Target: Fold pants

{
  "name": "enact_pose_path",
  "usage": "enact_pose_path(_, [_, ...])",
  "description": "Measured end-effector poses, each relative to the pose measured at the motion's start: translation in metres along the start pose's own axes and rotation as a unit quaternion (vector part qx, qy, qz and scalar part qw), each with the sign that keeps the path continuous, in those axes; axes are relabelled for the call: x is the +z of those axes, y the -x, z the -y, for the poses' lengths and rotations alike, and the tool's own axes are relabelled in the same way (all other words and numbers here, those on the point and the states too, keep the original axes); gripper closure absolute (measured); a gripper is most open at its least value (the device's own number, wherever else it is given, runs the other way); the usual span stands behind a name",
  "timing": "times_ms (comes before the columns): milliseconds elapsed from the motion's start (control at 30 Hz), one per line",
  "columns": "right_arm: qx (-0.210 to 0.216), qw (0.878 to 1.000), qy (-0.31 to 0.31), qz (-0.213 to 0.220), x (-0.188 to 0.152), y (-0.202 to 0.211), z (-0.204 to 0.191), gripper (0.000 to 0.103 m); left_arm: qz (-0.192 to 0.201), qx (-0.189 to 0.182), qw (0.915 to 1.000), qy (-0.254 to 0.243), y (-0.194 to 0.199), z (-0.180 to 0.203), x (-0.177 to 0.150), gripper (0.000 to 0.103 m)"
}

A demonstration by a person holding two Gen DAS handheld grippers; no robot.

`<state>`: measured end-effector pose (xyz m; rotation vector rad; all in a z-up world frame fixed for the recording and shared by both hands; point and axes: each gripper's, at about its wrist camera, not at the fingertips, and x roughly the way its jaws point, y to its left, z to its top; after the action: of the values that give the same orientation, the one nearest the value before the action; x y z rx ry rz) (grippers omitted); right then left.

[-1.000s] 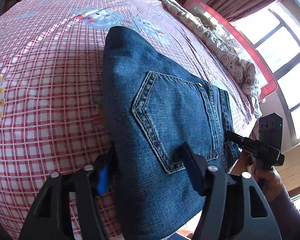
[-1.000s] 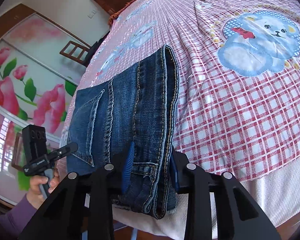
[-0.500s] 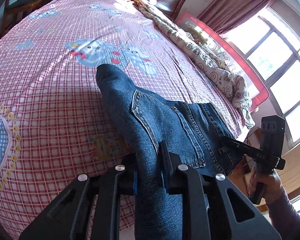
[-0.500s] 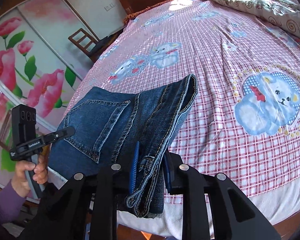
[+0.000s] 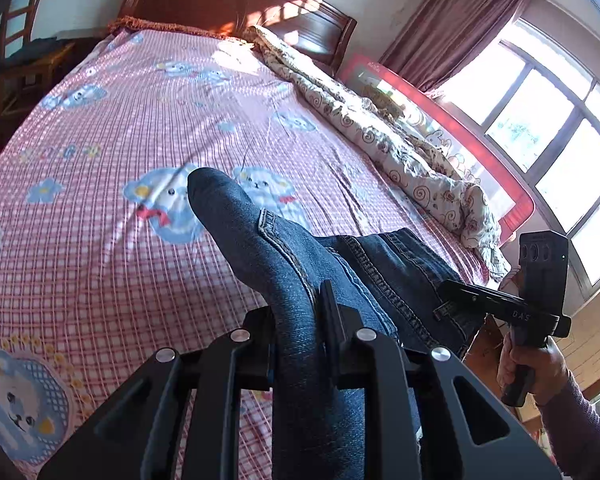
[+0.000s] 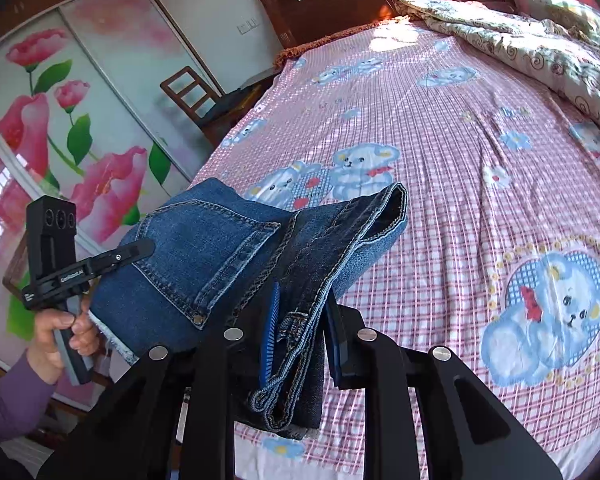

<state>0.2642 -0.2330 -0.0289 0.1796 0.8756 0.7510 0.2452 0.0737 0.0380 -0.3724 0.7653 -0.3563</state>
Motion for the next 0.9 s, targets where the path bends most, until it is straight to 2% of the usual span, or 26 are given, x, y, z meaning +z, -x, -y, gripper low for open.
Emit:
enact_pose_path(133, [-0.002, 0.999, 0.014, 0.03, 0.029, -0.019, -0.004, 0.085, 0.026, 0.014, 0.9995, 0.008, -0.005, -0.02, 0.02, 0.086])
enact_pose_path(267, [0.004, 0.999, 0.001, 0.047, 0.046, -0.049, 0.005, 0.088, 0.036, 0.038, 0.9983, 0.026, -0.022, -0.052, 0.023, 0.086])
enact_pose_path(333, [-0.003, 0.999, -0.03, 0.026, 0.043, -0.072, 0.02, 0.088, -0.001, 0.045, 0.9976, 0.053, -0.043, -0.074, 0.012, 0.083])
enact_pose_path(367, [-0.005, 0.999, -0.049, 0.017, 0.038, -0.082, 0.029, 0.088, -0.015, 0.074, 0.9953, 0.061, -0.051, -0.083, 0.003, 0.082])
enact_pose_path(400, [-0.002, 0.998, -0.065, 0.013, 0.03, -0.088, 0.036, 0.088, -0.027, 0.104, 0.9917, 0.069, -0.056, -0.094, -0.008, 0.078])
enact_pose_path(433, [0.004, 0.997, -0.081, 0.012, 0.021, -0.091, 0.041, 0.088, -0.033, 0.114, 0.9893, 0.086, -0.058, -0.107, -0.019, 0.065])
enact_pose_path(467, [0.012, 0.996, -0.093, 0.008, 0.011, -0.093, 0.044, 0.088, -0.037, 0.124, 0.9857, 0.109, -0.057, -0.119, -0.03, 0.043])
enact_pose_path(500, [0.01, 0.995, -0.099, 0.001, 0.002, -0.094, 0.046, 0.088, -0.037, 0.139, 0.9808, 0.131, -0.054, -0.131, -0.04, 0.036])
enact_pose_path(533, [0.004, 0.995, -0.102, -0.003, -0.006, -0.094, 0.047, 0.088, -0.025, 0.132, 0.9792, 0.152, -0.047, -0.141, -0.048, 0.029])
enact_pose_path(567, [0.006, 0.994, -0.107, -0.005, -0.013, -0.094, 0.048, 0.088, -0.008, 0.13, 0.9776, 0.166, -0.04, -0.144, -0.053, 0.028])
enact_pose_path(633, [0.009, 0.991, -0.13, -0.001, -0.021, -0.091, 0.05, 0.088, 0.008, 0.172, 0.9719, 0.16, -0.028, -0.14, -0.053, 0.025])
enact_pose_path(667, [0.02, 0.99, -0.142, 0.005, -0.022, -0.09, 0.049, 0.088, 0.02, 0.178, 0.9725, 0.149, -0.023, -0.136, -0.05, 0.025])
enact_pose_path(800, [0.081, 0.98, -0.177, 0.037, -0.003, -0.101, 0.03, 0.088, 0.071, 0.15, 0.9817, 0.094, -0.013, -0.091, -0.026, 0.024])
enact_pose_path(867, [0.11, 0.974, -0.191, 0.048, 0.01, -0.117, 0.016, 0.088, 0.061, 0.111, 0.9897, 0.067, -0.023, -0.068, -0.019, 0.021])
enact_pose_path(900, [0.12, 0.973, -0.193, 0.052, 0.017, -0.126, 0.008, 0.088, 0.043, 0.104, 0.9922, 0.051, -0.034, -0.057, -0.018, 0.021])
